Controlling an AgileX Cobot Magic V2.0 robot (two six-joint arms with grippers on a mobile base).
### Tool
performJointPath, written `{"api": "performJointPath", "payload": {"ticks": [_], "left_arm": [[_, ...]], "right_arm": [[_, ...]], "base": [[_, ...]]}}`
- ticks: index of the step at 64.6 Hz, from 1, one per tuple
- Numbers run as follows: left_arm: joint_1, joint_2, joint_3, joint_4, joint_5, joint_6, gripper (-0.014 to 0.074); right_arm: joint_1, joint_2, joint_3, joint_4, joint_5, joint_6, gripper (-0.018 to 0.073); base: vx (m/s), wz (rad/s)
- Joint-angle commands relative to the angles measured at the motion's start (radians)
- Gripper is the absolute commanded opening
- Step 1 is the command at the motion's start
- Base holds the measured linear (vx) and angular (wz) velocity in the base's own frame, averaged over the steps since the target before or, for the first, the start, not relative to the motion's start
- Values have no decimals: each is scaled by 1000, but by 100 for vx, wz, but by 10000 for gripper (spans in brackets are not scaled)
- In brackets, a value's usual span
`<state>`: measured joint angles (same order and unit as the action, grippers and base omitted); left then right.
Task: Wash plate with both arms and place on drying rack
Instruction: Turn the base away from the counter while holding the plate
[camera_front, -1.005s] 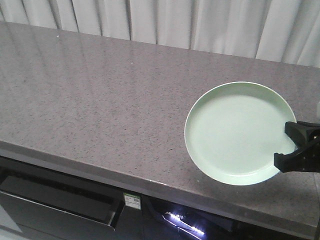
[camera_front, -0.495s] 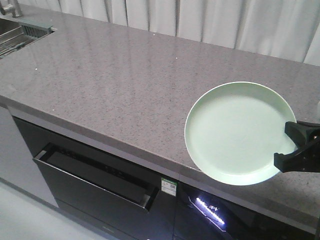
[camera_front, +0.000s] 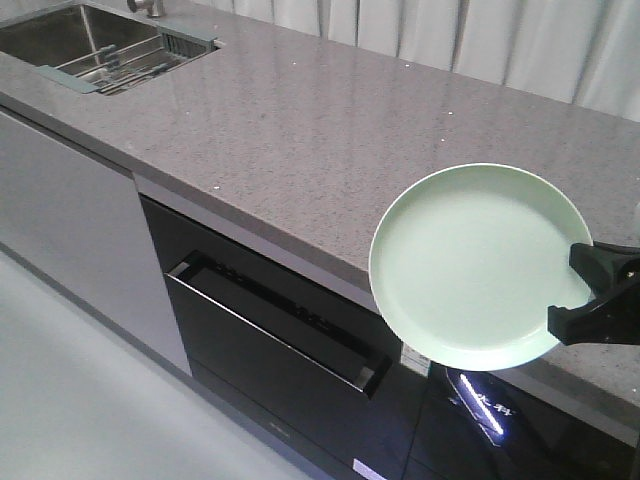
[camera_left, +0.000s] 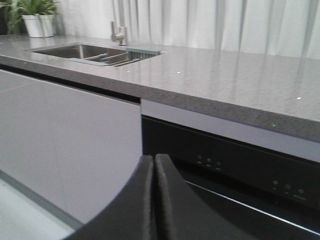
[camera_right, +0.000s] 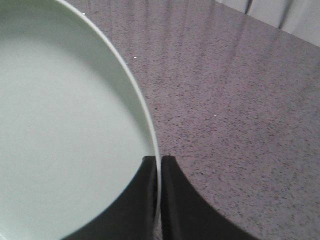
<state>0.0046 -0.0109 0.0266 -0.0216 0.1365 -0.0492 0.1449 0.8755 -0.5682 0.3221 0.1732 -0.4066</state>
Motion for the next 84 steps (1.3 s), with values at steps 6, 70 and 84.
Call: {"api": "performJointPath", "payload": {"ticks": [6, 70, 84], "left_arm": [[-4, -16, 20, -9, -73, -9, -6], [-4, -16, 20, -9, -73, -9, -6], [-4, -16, 20, -9, -73, -9, -6]], "right_arm": [[-1, -14, -26, 5, -76, -5, -10], [-1, -14, -26, 5, -73, -5, -10], [-1, -14, -26, 5, -73, -5, -10]], "base": [[-8, 32], [-7, 31], [-7, 33]]}}
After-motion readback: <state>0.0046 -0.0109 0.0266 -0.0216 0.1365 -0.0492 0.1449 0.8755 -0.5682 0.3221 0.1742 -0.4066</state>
